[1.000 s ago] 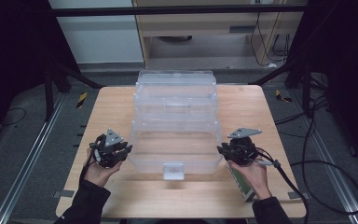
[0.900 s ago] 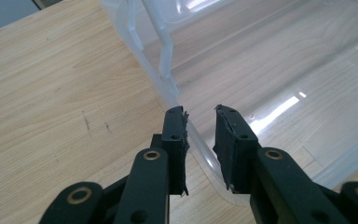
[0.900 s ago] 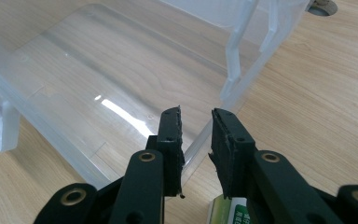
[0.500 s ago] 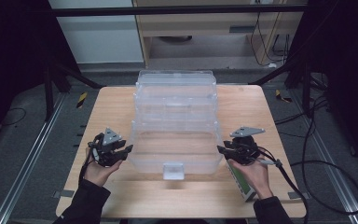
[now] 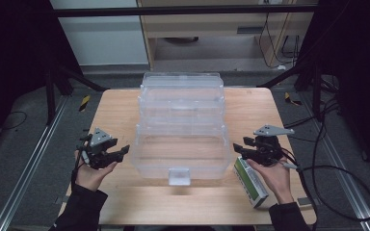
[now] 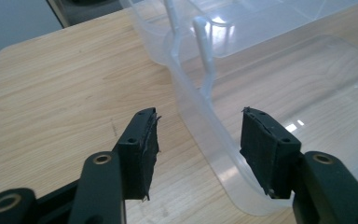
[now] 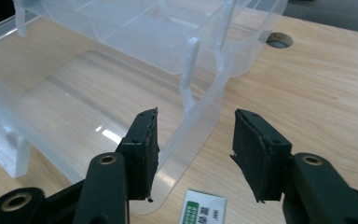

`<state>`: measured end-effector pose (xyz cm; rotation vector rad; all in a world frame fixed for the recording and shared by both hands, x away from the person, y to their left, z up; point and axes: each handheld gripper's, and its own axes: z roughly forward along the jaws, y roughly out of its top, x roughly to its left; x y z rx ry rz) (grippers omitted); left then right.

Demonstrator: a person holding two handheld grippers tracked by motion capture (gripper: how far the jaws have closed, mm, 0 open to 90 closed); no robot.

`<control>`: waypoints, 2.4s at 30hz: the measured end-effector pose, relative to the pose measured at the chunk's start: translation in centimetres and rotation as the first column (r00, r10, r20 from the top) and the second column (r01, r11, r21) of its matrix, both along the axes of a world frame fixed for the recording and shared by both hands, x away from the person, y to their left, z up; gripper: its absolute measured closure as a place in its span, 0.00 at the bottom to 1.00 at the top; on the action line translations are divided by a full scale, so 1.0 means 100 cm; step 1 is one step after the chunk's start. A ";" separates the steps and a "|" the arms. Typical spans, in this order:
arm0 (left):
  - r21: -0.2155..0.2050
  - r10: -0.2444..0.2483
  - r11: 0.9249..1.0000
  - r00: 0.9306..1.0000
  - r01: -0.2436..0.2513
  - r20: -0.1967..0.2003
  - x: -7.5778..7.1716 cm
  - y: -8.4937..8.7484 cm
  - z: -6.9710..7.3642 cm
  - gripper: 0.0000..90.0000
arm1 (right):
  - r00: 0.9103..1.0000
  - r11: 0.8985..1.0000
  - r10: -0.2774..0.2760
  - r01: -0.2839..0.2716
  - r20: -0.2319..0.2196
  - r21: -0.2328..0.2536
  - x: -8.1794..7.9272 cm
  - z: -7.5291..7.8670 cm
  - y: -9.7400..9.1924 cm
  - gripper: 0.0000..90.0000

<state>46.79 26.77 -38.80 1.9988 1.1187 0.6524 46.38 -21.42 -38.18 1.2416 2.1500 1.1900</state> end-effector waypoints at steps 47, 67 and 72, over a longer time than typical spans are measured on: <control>0.032 0.171 0.985 0.985 -0.170 -0.021 0.014 0.048 -0.010 0.38 | 0.988 0.985 -0.009 -0.018 -0.154 -0.173 -0.018 0.019 -0.022 0.43; 0.045 0.164 0.986 0.985 -0.162 -0.050 0.019 0.046 -0.016 0.36 | 0.975 0.978 -0.004 -0.043 -0.223 -0.202 -0.022 0.011 -0.018 0.42; 0.055 0.161 0.986 0.985 -0.157 -0.061 0.020 0.045 -0.019 0.36 | 0.969 0.975 0.011 -0.065 -0.245 -0.215 -0.024 0.009 -0.012 0.42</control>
